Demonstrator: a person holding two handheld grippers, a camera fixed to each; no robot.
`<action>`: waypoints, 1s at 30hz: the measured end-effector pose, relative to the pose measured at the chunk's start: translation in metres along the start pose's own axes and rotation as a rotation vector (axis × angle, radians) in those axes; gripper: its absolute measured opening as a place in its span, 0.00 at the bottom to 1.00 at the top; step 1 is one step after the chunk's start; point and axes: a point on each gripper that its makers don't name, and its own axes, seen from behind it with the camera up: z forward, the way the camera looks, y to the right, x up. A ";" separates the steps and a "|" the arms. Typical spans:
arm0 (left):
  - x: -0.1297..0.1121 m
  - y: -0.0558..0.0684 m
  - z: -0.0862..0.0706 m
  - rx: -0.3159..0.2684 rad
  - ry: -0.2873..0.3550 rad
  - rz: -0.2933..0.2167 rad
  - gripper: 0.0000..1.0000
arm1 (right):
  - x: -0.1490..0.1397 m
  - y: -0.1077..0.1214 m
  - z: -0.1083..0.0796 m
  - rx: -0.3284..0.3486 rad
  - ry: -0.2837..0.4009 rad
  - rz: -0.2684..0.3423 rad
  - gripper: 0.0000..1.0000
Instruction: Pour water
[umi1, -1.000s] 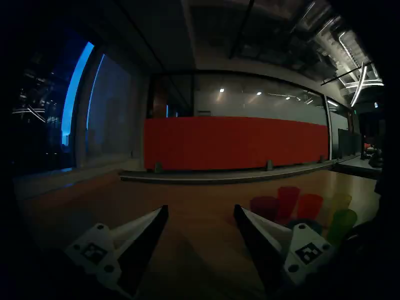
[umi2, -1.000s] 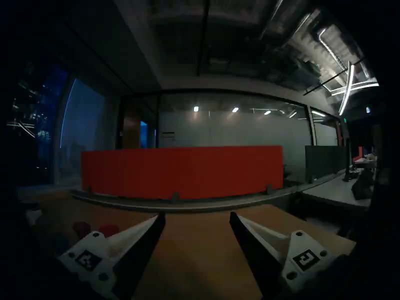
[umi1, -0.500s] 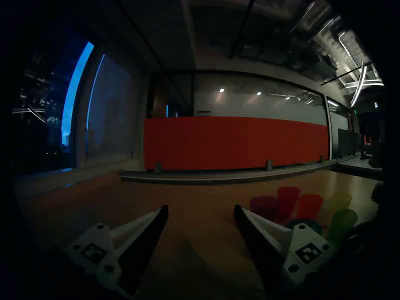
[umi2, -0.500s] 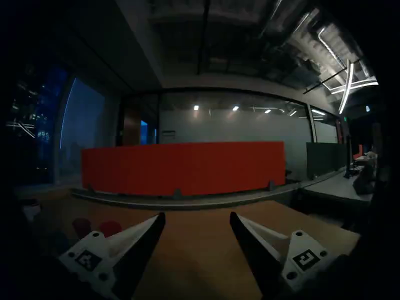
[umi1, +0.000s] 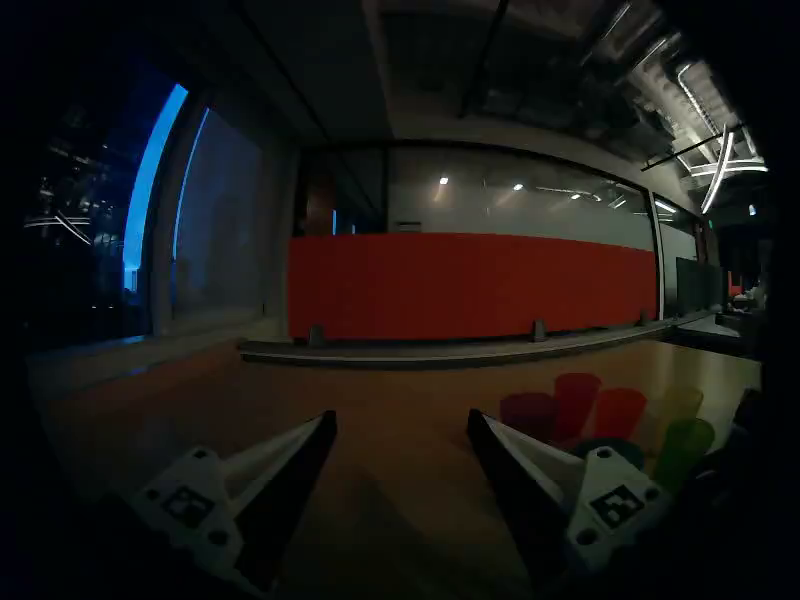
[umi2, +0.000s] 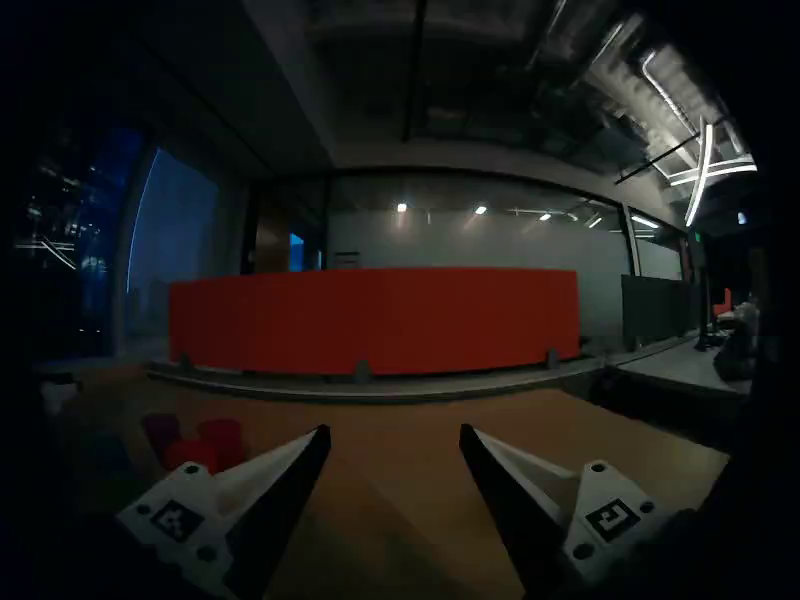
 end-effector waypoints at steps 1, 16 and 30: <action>0.000 0.000 0.000 0.000 0.000 0.000 0.97 | -0.002 0.000 0.000 0.001 -0.002 -0.001 1.00; 0.000 0.000 0.000 0.000 0.000 0.000 0.97 | -0.021 0.008 0.003 -0.001 -0.024 0.010 1.00; 0.000 0.000 0.000 0.000 0.000 0.000 0.97 | -0.029 0.010 0.005 0.005 -0.041 0.011 1.00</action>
